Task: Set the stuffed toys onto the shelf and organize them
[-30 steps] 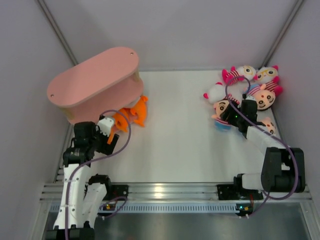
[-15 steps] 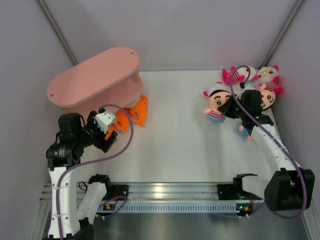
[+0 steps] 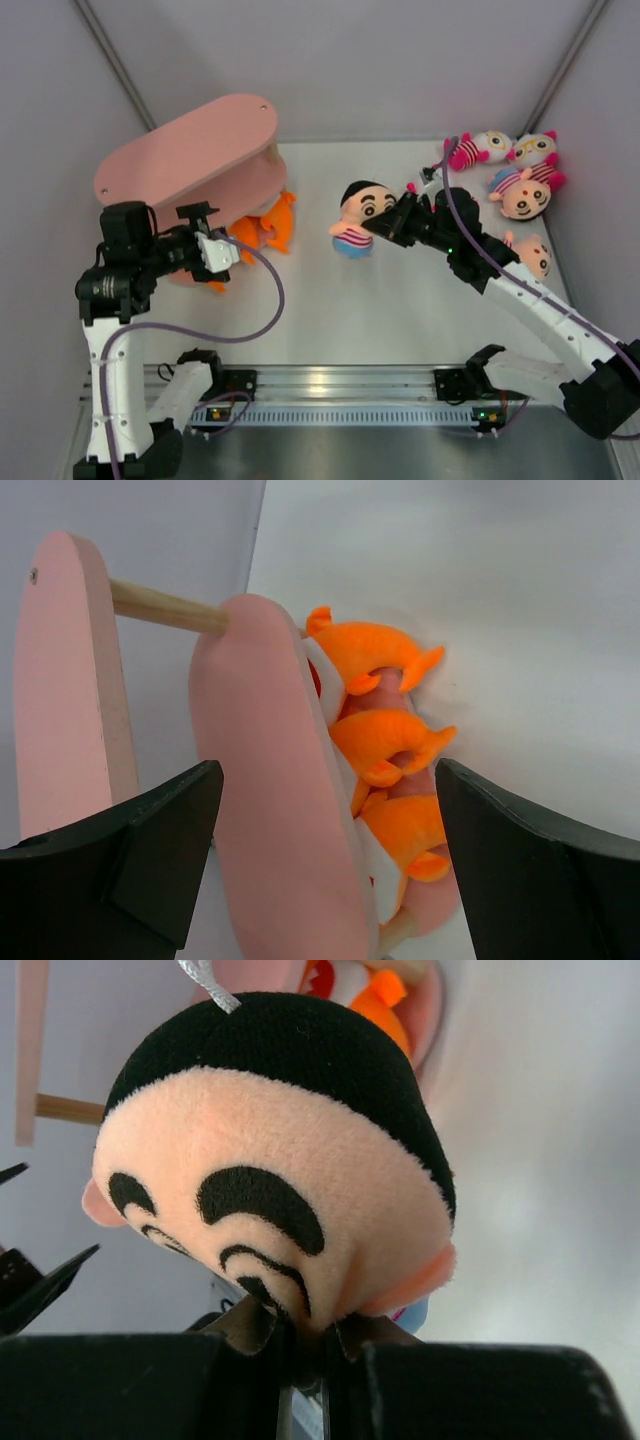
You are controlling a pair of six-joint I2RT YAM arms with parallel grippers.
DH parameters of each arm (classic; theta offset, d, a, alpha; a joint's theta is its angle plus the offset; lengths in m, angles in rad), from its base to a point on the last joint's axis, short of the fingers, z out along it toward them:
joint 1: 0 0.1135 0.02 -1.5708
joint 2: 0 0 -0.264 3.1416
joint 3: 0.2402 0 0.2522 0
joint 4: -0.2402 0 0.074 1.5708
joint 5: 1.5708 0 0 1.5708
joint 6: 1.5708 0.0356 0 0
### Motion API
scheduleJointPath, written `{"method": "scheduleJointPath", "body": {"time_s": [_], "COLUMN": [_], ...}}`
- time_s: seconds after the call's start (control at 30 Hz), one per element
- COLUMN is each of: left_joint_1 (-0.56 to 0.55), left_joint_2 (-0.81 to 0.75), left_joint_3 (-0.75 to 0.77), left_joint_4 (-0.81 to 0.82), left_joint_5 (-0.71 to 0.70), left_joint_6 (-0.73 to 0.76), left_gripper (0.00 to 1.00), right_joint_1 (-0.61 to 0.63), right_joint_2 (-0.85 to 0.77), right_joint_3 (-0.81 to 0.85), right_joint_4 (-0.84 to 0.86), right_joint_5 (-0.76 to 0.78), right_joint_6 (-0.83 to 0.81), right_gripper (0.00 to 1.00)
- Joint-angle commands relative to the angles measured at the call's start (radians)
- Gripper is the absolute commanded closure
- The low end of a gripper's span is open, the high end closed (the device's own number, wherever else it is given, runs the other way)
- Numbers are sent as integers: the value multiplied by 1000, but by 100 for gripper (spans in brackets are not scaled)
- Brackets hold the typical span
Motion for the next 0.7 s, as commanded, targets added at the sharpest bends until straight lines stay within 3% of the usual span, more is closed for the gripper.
{"method": "scheduleJointPath", "body": {"time_s": [0.0, 0.03, 0.07, 0.1, 0.13, 0.17, 0.23, 0.27, 0.37, 0.4, 0.5, 0.67], "left_joint_1": [-29, -49, -137, -188, -251, -381, -521, -654, -832, -851, -877, -962], "left_joint_2": [129, 158, 178, 201, 264, 291, 330, 335, 332, 332, 312, 287], "left_joint_3": [40, 38, 31, 28, 32, 50, 63, 63, 51, 48, 3, -133], "left_joint_4": [8, 28, 75, 116, 129, 129, 135, 152, 209, 229, 293, 436], "left_joint_5": [29, -10, -66, -255, -334, -426, -575, -603, -696, -705, -705, -739], "left_joint_6": [39, 13, -173, -266, -321, -398, -443, -455, -419, -393, -266, -60], "left_gripper": [7, 7, 9, 12, 17, 20, 22, 21, 18, 17, 2, 2], "right_joint_1": [100, 113, 125, 125, 125, 125, 123, 122, 119, 117, 116, 116], "right_joint_2": [49, 69, 91, 126, 140, 155, 161, 165, 187, 195, 218, 253], "right_joint_3": [19, 51, 68, 83, 106, 112, 112, 112, 116, 117, 114, 99], "right_joint_4": [200, 226, 220, 213, 213, 213, 213, 219, 225, 228, 243, 323], "right_joint_5": [100, 101, 95, 92, 94, 104, 118, 123, 114, 113, 106, 37], "right_joint_6": [178, 183, 177, 174, 166, 160, 158, 164, 178, 183, 201, 276], "right_gripper": [100, 100, 100, 100, 100, 100, 100, 100, 100, 100, 100, 100]}}
